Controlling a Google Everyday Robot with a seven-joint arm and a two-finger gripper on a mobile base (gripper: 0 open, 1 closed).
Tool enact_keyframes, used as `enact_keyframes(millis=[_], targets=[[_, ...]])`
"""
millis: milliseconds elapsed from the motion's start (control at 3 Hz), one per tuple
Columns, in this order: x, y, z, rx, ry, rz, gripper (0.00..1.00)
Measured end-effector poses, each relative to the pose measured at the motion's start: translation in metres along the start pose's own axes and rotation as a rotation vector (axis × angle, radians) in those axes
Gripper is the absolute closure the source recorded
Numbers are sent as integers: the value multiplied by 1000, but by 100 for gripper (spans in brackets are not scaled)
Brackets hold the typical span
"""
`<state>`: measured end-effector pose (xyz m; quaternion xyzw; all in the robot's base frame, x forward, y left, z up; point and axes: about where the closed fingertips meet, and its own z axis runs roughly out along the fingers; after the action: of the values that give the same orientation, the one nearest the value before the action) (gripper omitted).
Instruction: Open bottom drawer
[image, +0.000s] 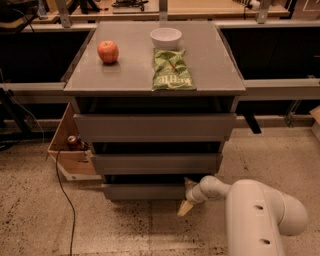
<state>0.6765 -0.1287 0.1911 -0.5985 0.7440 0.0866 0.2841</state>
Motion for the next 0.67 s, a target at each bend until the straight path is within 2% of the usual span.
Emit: enact_keyframes(millis=[333,667], targets=[[13,-1,11,11,20,45,0],[18,1,18,14,15,69,18]])
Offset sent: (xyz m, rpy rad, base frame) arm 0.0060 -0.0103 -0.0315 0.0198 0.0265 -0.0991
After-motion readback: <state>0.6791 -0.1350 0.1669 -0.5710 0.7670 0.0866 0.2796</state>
